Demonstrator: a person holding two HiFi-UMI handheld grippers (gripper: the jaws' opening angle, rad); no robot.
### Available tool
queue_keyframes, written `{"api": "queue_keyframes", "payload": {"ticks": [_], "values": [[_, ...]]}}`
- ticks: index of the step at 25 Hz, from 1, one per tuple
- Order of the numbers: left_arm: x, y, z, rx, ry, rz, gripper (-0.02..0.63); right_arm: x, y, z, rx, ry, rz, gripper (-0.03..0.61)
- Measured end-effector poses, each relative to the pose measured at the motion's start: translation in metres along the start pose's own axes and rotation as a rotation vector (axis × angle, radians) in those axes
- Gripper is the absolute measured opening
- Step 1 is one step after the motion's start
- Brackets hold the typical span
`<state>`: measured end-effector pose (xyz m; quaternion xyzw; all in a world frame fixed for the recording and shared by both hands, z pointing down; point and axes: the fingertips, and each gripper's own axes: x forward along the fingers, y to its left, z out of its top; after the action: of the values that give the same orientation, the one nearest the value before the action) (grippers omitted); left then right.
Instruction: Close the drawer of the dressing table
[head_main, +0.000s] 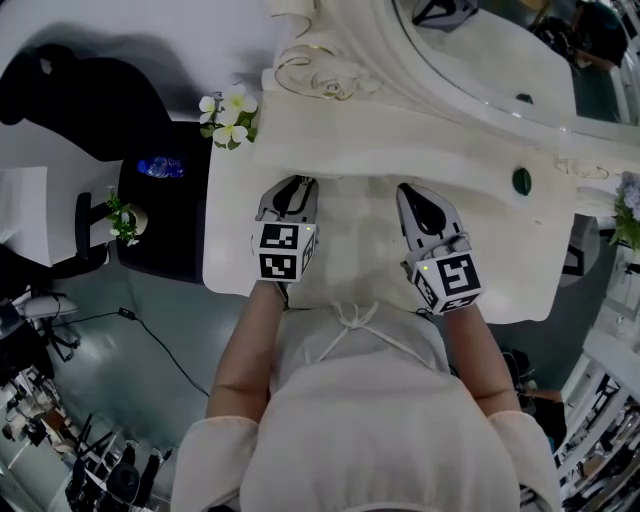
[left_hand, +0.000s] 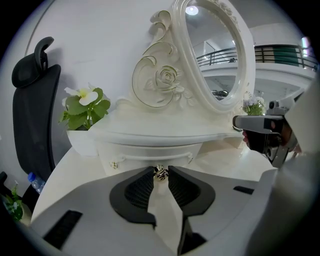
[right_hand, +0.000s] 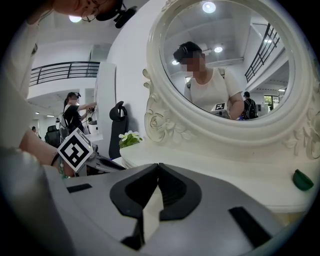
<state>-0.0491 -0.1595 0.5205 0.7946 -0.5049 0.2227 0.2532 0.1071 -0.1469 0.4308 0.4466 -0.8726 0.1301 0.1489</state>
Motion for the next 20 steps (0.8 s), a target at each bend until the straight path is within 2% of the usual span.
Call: {"api": "queue_keyframes", "payload": {"ticks": [14,20], "values": [[0.013,0.005,0.010,-0.013,-0.020,-0.028,0.104,0.021,0.003,0.001,-0.005,0.011,0.031,0.006],[0.011,0.002,0.010,-0.045,-0.050,-0.080,0.109,0.016,0.009,0.006,-0.023,0.000,0.031,0.006]]}}
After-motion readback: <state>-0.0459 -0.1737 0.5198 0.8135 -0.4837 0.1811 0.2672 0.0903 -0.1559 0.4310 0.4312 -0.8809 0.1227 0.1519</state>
